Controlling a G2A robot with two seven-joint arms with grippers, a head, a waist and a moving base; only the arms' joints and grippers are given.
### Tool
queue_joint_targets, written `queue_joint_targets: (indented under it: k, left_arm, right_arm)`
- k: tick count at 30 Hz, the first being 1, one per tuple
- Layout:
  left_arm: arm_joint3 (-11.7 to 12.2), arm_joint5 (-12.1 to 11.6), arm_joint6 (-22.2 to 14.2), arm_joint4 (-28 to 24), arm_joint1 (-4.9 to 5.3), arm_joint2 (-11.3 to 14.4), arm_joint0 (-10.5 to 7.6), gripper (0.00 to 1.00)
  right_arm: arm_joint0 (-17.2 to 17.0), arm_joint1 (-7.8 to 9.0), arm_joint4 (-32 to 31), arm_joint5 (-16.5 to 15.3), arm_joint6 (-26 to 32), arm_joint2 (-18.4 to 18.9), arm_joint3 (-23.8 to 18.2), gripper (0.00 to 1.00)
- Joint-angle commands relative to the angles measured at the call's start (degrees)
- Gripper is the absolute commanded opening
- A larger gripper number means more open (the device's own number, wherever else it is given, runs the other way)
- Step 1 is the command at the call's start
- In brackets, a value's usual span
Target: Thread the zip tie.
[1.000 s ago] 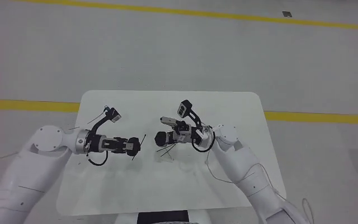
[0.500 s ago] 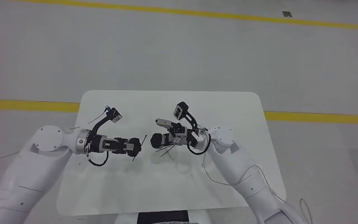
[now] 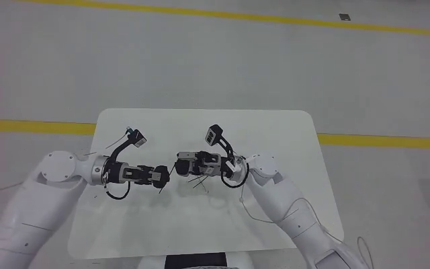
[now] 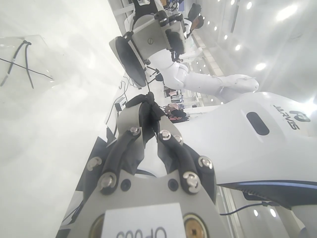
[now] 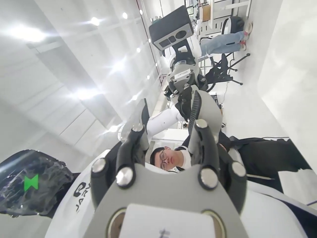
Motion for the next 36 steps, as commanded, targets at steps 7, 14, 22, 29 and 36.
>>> queue_joint_targets:
  k: [7, 14, 22, 29, 36]
  left_arm:
    - [0.0, 0.0, 0.0, 0.0, 0.0, 0.0, 0.0, 0.0]
    - [0.0, 0.0, 0.0, 0.0, 0.0, 0.0, 0.0, 0.0]
    - [0.0, 0.0, 0.0, 0.0, 0.0, 0.0, 0.0, 0.0]
    - [0.0, 0.0, 0.0, 0.0, 0.0, 0.0, 0.0, 0.0]
    - [0.0, 0.0, 0.0, 0.0, 0.0, 0.0, 0.0, 0.0]
  right_arm:
    - [0.49, -0.2, -1.44, 0.06, -0.7, -0.67, 0.78, 0.2]
    - [0.54, -0.34, -2.21, -0.44, -1.53, -0.94, 0.93, 0.1]
    - [0.26, -0.37, -2.91, -0.97, -2.12, -0.83, 0.61, 0.09]
    - [0.0, -0.32, -3.15, -1.2, -2.06, -0.55, 0.33, 0.11]
    - [-0.17, -0.27, -3.14, -1.51, -1.43, -0.28, 0.13, 0.06]
